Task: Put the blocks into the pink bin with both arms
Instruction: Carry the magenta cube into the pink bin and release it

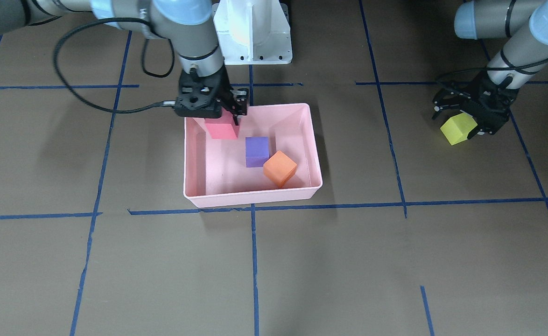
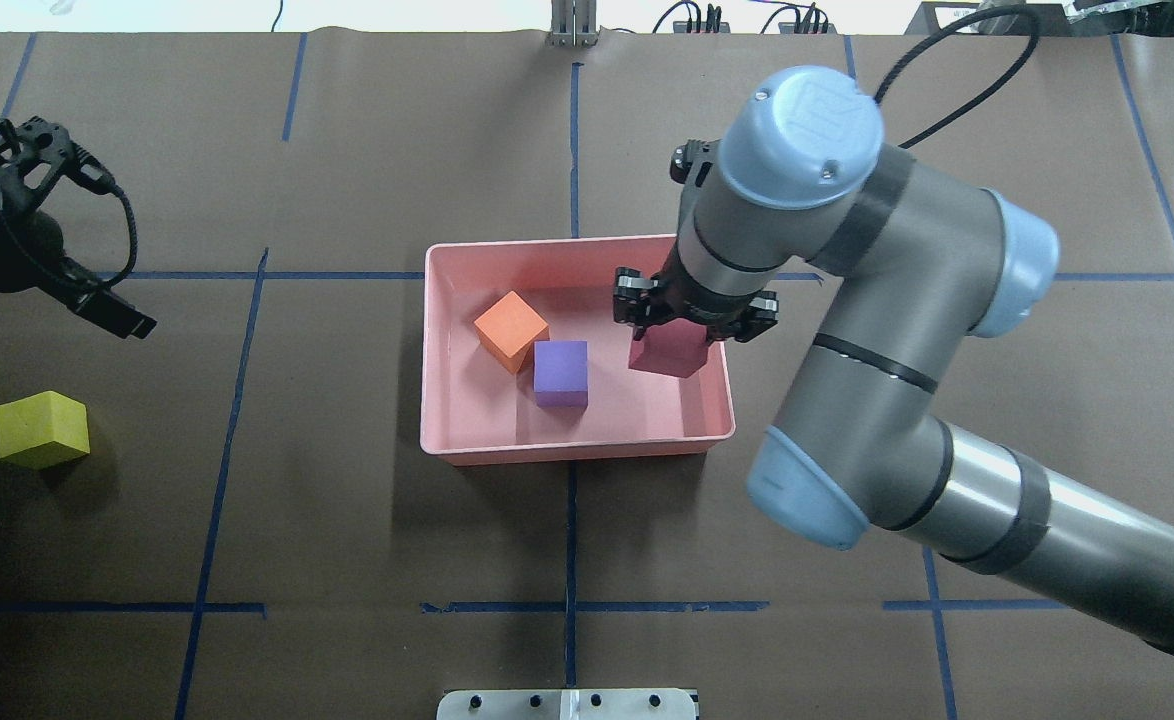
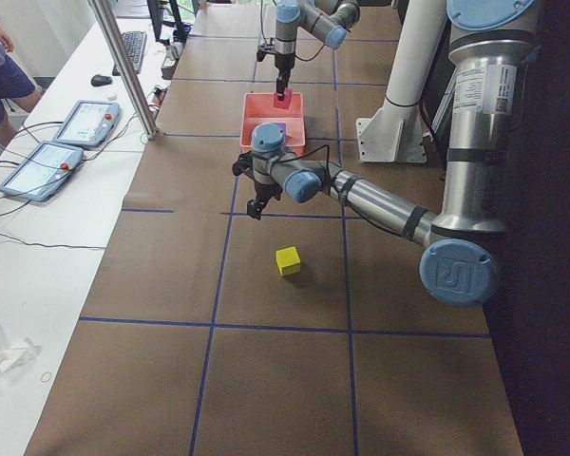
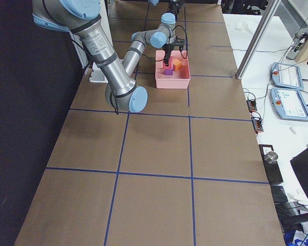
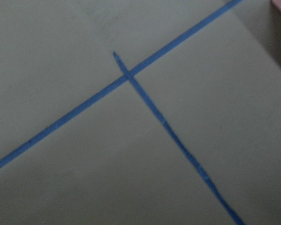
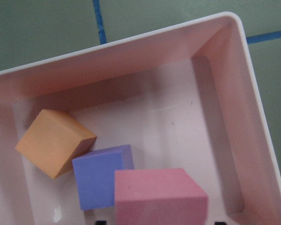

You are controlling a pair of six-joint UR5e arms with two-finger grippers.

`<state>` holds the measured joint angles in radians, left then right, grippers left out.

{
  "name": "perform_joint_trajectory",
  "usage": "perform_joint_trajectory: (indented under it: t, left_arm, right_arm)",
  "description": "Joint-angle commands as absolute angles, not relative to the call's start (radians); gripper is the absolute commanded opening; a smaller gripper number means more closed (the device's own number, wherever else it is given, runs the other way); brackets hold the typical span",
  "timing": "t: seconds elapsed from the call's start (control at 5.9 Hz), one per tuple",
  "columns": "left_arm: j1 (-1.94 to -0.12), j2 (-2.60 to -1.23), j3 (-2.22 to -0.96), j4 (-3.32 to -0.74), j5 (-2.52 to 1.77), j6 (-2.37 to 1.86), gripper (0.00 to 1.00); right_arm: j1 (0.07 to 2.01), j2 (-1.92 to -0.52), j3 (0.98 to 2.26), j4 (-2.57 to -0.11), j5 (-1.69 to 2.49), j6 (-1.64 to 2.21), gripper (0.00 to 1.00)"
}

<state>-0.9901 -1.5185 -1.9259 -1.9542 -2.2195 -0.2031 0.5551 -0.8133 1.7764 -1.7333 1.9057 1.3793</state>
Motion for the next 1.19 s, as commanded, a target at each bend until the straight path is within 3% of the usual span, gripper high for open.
perform_joint_trajectory:
  t: [0.0, 0.51, 1.02]
  left_arm:
    - [-0.991, -1.357, -1.917, -2.132, -2.220, -0.230, 1.00]
    - [-0.988, -1.318, -1.910, -2.138, -2.214, -0.967, 1.00]
    - [-0.971, -1.333, -1.855, -2.140, -2.209, -1.049, 1.00]
  right_arm:
    - [0.540, -0.808, 1.775, -1.735, 1.888, 1.385, 1.00]
    - [0.541, -0.871, 1.845, -1.735, 1.890, 1.358, 1.00]
    - [0.543, -0.885, 1.850, -1.735, 1.890, 1.345, 1.00]
